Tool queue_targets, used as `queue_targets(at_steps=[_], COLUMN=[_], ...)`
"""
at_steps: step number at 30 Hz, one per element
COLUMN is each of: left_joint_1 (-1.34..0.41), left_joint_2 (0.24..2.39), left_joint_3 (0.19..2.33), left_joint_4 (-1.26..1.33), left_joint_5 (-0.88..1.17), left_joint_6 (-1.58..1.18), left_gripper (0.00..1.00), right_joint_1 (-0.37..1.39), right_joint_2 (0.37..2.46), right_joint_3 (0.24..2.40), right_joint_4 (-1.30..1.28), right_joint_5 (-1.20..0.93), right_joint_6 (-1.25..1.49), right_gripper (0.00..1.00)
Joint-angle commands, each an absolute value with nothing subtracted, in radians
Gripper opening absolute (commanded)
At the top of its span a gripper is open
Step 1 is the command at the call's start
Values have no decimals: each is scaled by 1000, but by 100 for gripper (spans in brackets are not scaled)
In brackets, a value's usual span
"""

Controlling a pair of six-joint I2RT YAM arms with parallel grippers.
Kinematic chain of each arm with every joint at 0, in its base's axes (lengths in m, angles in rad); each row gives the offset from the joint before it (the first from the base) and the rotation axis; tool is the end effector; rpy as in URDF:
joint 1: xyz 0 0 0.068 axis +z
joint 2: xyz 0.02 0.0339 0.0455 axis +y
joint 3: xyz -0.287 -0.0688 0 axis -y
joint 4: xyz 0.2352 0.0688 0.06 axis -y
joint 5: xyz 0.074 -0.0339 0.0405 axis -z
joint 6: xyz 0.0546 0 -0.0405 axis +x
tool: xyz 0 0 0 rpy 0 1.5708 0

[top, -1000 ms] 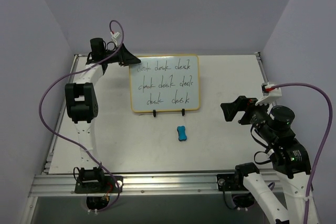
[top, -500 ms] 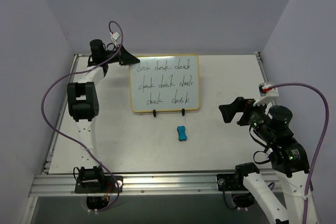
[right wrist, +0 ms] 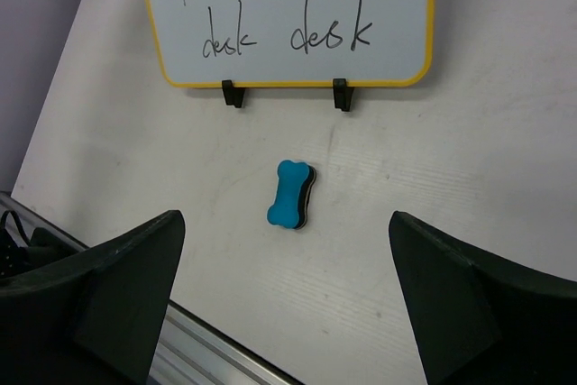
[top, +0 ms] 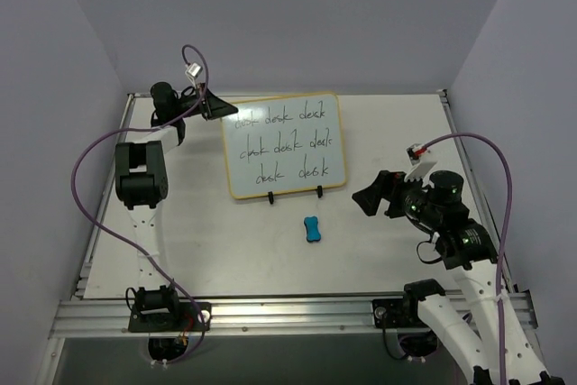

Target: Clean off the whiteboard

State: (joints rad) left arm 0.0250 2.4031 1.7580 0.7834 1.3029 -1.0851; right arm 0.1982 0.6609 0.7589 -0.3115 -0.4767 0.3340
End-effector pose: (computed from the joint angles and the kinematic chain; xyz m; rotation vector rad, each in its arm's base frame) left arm 0.5450 -0.0390 0.2254 0.2990 1.8031 -1.7029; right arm 0.1337 0.0524 0.3464 -0.2295 1.8177 0.8027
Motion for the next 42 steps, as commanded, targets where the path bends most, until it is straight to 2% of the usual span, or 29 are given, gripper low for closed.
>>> queue_targets(at_steps=[1,6,9,12,18,20,23,29,42], left_joint_1=[41,46,46,49,57,58,66,84,63], left_joint_2=[2333,2275,2246,2230,2237,2246,2279,2329,2292], left_joint_3=[1674,1562,1552,1546,1543,1542,1539,1554,1557], left_joint_4=[945,951,893,881,903,954,1081,1262,1078], left_joint_5=[1261,1226,1223,1224,1210,1209,1201,1210,1193], left_joint_6=[-988,-881,-836,-828,-859,-909,-1017,-1167,-1034], left_gripper=[2,2,9,23,25,33,38,40,39], right_joint_1=[216,296,383,429,469,475,479,494,509], right_joint_2=[647,739,765,772,776,773,776,773,773], right_joint_3=[765,755,746,735,718,721,719,723,716], right_joint_4=[-273,-281,-267,-245,-229,-229,-230,-230,-224], right_joint_5=[-433,-333,-233,-212,-202,-203,-199,-196,-181], right_joint_6=[341,396,414,426,426,423,419,420,422], right_gripper=[91,85,86,86,87,87,87,87,87])
